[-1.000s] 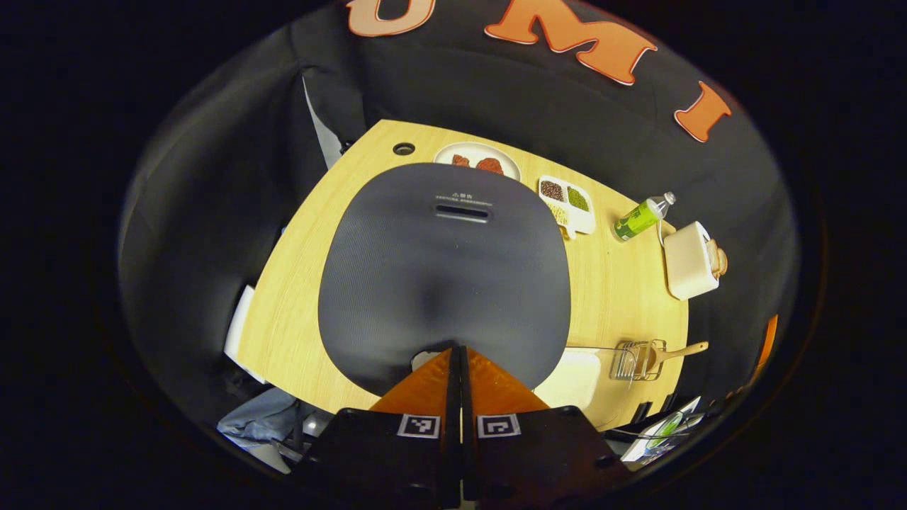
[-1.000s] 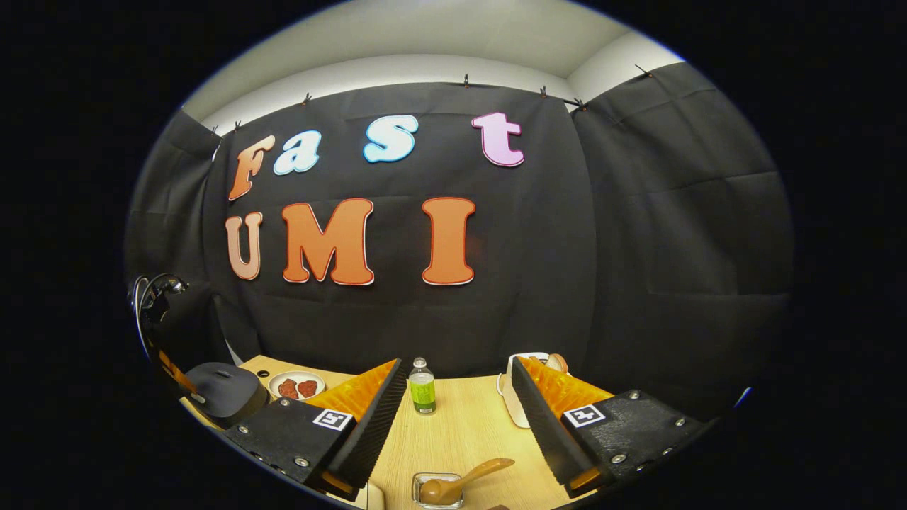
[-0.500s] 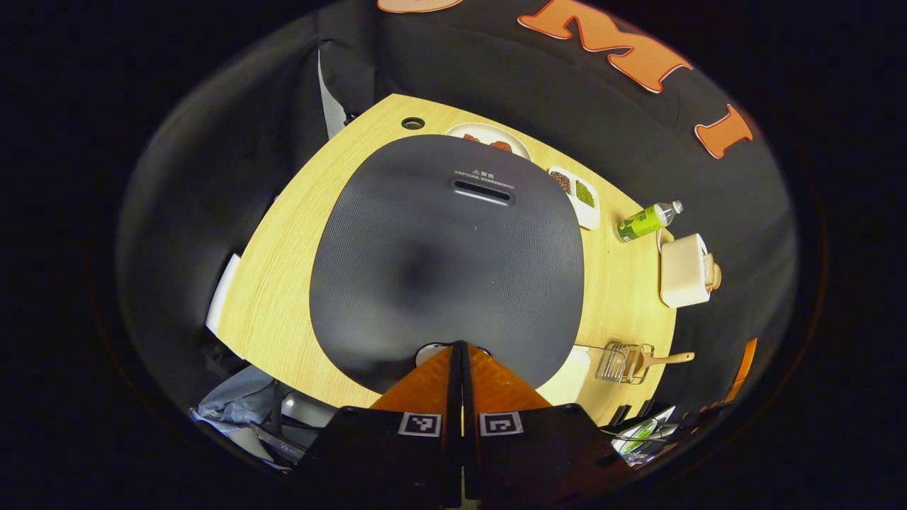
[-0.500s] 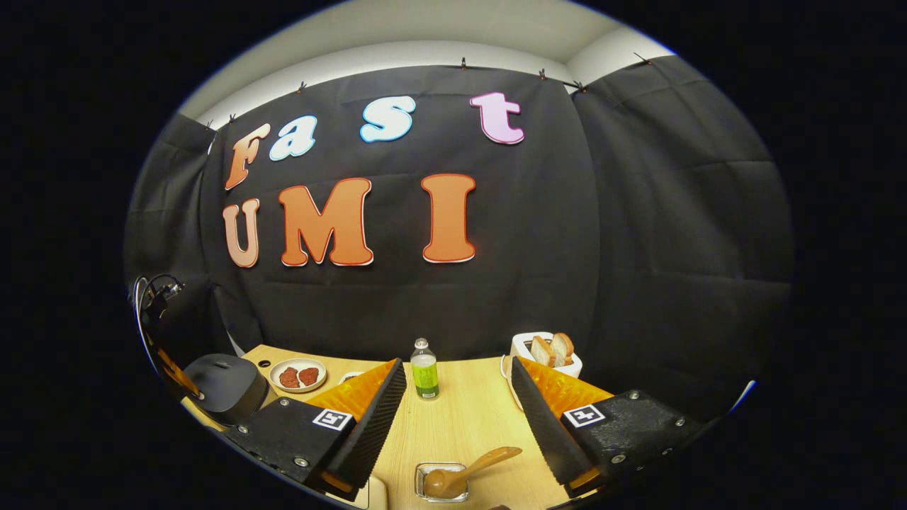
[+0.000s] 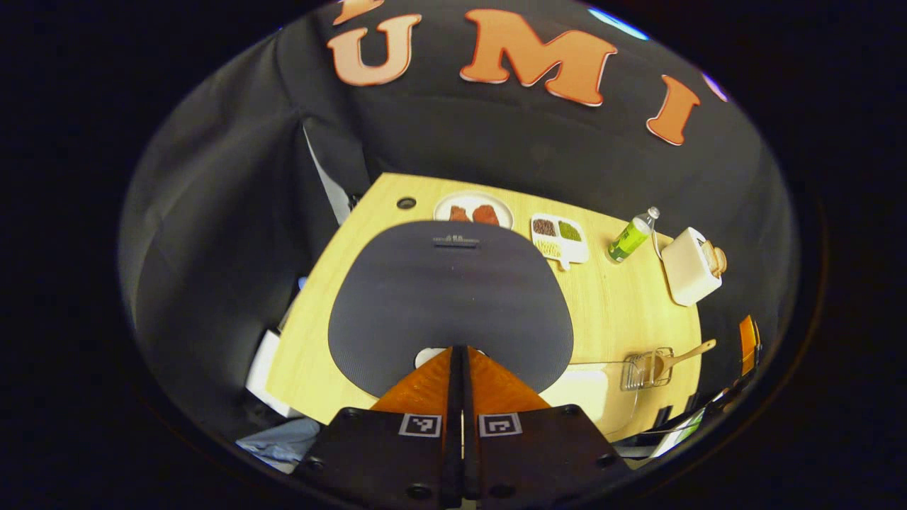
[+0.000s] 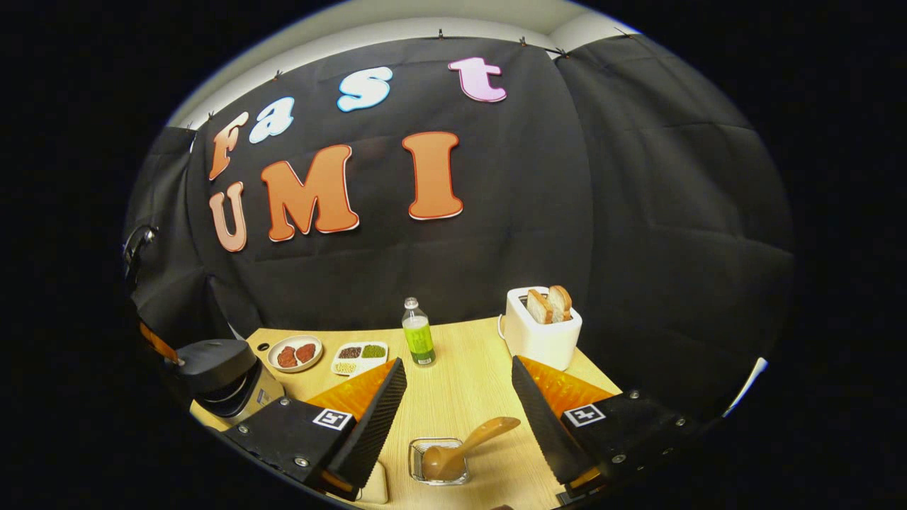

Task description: Close the left gripper, press the button to open the rice cooker; take a wooden spoon from the chopstick holder with the right hand, scoop a spoonful of rice and pour it into the rice cooker, then put the wooden spoon back into the chopstick holder.

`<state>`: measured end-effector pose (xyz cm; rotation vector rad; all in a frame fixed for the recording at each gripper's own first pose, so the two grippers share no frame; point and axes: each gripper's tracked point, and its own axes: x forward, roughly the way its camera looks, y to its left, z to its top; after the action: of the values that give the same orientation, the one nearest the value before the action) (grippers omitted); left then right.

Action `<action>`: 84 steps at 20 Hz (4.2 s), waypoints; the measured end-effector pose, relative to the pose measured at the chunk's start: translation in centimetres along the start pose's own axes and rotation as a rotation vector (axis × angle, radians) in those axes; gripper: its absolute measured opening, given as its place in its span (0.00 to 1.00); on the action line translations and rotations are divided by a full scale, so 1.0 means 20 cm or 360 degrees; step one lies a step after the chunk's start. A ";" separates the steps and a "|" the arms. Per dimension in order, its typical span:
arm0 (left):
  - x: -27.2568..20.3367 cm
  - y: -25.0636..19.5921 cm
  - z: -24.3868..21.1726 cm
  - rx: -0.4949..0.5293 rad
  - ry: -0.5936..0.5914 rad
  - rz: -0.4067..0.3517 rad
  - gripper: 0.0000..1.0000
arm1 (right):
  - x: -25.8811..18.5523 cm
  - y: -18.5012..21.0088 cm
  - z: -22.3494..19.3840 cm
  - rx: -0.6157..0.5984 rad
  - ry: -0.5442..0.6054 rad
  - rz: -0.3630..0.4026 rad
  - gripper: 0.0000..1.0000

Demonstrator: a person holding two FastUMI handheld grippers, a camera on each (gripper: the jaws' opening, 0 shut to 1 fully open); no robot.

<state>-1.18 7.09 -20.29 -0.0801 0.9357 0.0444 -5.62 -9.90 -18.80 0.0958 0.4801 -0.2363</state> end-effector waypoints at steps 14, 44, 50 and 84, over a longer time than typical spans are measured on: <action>-0.40 0.01 0.62 0.0224 -0.1011 0.0375 0.35 | 0.08 -0.12 -0.29 0.0117 0.0226 -0.0009 0.93; -0.66 -0.26 0.56 0.0445 -0.1297 0.0395 0.97 | 0.41 0.01 -0.89 0.0758 0.0690 -0.0088 0.20; -0.62 -0.28 0.55 0.0445 -0.1294 0.0335 0.88 | 0.34 0.01 -0.80 0.0666 0.0575 -0.0121 0.17; -0.28 0.45 0.40 0.0137 -0.1169 0.0134 1.00 | -0.07 0.82 -0.74 -0.0201 0.0332 -0.0100 0.10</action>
<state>1.18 16.82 -11.52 0.0558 0.2057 0.1032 -9.48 8.42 -30.62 -0.0183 0.7050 -0.2582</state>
